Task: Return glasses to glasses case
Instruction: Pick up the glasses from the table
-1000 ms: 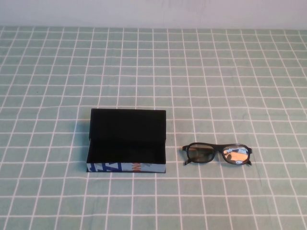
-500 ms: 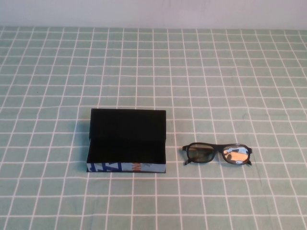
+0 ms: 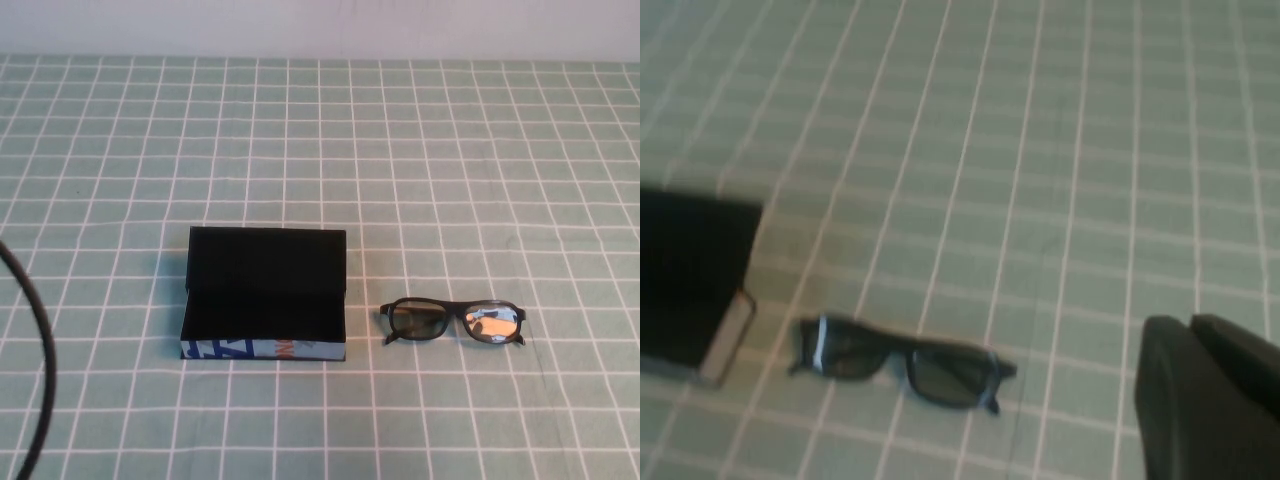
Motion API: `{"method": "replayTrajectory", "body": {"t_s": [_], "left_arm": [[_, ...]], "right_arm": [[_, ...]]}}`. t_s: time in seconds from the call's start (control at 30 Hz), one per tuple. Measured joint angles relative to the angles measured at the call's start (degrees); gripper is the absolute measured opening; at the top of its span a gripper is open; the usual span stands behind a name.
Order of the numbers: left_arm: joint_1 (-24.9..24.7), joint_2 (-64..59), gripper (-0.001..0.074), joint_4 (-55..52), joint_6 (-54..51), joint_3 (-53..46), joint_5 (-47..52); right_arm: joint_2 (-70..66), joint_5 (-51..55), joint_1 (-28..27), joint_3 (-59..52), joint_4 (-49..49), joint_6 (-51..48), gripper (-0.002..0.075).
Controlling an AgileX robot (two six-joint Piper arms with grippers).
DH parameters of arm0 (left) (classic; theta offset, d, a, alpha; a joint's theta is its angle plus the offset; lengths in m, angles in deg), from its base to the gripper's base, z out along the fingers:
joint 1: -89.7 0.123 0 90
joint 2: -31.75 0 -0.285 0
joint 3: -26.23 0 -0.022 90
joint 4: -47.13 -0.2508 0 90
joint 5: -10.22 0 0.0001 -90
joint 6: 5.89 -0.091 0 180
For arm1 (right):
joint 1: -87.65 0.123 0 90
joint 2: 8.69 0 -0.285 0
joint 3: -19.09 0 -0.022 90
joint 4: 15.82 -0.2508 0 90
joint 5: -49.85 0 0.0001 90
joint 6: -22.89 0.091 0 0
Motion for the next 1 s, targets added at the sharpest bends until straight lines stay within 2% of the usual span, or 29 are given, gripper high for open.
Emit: {"method": "replayTrajectory", "body": {"t_s": [0.2,0.43,0.63,0.7,0.9,1.0], "left_arm": [[0.0,-4.4,-0.0001,0.4,0.0,0.0,6.5],[0.0,-7.2,-0.0001,0.5,0.0,0.0,9.7],[0.0,-7.4,-0.0001,0.5,0.0,0.0,10.0],[0.0,-7.4,-0.0001,0.5,-0.1,0.0,10.4],[0.0,-7.4,-0.0001,0.4,-0.2,0.0,11.4],[0.0,-7.4,-0.0001,0.4,-0.2,0.0,11.4]], "right_arm": [[-17.9,14.1,4.9,10.2,-0.1,-16.8,-0.0014],[-36.1,24.9,10.0,21.0,-1.4,-39.0,-0.0014],[-46.9,25.3,11.6,24.6,-4.2,-44.1,0.0007],[-49.4,24.2,11.6,25.1,-4.4,-44.4,0.0063],[-55.1,18.1,11.6,25.2,-4.5,-44.5,0.0356],[-57.5,16.2,11.6,25.2,-4.5,-44.5,0.04]]}}
